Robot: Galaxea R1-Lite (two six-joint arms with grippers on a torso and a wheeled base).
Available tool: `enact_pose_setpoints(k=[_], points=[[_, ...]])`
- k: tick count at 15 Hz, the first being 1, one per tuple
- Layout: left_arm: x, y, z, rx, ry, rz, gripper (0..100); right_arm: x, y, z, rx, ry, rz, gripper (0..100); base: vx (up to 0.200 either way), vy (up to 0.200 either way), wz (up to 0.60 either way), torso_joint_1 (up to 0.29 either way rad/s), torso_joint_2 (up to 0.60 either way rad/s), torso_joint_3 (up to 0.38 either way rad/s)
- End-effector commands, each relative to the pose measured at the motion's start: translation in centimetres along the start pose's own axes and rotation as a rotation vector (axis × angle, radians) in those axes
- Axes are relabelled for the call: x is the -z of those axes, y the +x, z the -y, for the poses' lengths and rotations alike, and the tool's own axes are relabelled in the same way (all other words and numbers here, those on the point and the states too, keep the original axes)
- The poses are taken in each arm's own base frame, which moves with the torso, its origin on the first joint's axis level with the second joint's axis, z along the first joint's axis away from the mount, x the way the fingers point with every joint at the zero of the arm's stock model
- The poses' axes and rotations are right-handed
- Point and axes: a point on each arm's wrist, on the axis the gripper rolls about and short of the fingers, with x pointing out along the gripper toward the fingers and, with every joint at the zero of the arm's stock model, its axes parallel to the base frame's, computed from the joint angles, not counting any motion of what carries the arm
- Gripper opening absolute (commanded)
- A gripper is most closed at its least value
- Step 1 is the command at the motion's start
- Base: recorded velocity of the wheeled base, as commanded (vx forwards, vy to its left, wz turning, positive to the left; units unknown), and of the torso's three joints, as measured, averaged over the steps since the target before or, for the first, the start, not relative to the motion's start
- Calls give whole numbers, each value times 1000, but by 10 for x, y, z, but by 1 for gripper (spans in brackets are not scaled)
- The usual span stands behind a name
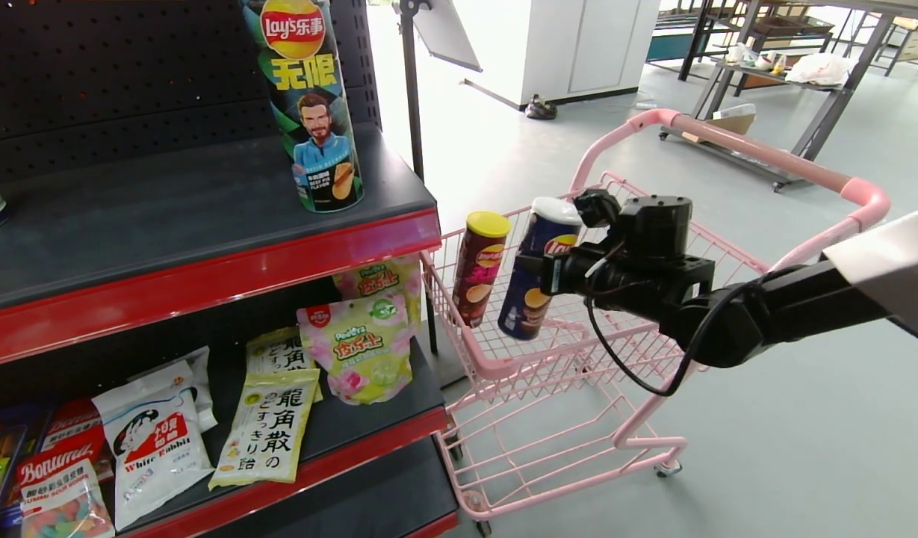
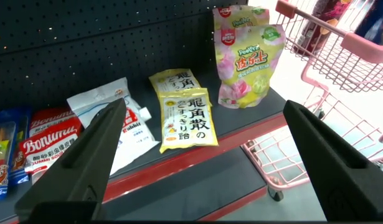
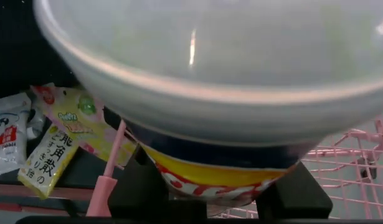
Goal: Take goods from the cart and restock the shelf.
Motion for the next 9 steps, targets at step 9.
enact_pose_setpoints(k=[9], points=[[0,0,0,1,-1,-1,100,-85,-253,-45,94,-150,28,0,0,0,0,0,0,0]])
